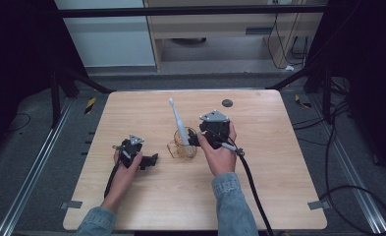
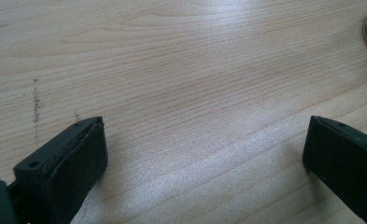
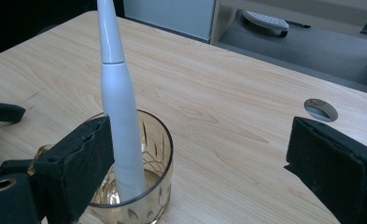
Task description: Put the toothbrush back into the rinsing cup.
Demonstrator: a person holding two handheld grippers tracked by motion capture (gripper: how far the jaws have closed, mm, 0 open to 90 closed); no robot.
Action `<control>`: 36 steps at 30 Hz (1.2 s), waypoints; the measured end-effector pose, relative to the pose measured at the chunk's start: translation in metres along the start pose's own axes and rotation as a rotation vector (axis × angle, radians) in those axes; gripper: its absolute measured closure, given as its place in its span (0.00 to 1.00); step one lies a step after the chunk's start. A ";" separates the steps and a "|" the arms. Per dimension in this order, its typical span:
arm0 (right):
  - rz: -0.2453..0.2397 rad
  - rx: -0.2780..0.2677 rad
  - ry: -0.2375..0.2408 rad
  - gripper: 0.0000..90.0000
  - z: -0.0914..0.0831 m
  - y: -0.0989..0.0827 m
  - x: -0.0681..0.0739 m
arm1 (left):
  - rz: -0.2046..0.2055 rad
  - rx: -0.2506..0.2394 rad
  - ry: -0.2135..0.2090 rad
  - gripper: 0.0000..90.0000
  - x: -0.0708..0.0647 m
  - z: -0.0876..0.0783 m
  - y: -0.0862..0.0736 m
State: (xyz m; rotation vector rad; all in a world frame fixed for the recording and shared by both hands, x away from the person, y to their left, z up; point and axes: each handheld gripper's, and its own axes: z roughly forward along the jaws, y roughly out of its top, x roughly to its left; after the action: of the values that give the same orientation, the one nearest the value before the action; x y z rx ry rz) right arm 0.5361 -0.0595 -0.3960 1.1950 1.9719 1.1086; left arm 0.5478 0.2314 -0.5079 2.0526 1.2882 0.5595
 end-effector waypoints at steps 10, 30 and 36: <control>-0.062 0.070 -0.010 0.09 -0.013 -0.005 -0.019 | 0.000 0.000 0.000 0.00 0.000 0.000 0.000; -0.073 0.188 -0.032 0.09 -0.021 -0.026 -0.065 | -0.001 0.000 0.000 0.00 0.000 0.000 0.000; -0.040 0.200 -0.055 0.09 -0.023 -0.043 -0.083 | -0.001 0.000 0.000 0.00 0.000 0.000 0.000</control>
State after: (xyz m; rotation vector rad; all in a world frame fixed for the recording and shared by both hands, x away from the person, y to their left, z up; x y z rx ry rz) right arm 0.5360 -0.1537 -0.4180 1.2678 2.0923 0.8655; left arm 0.5479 0.2313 -0.5078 2.0518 1.2899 0.5591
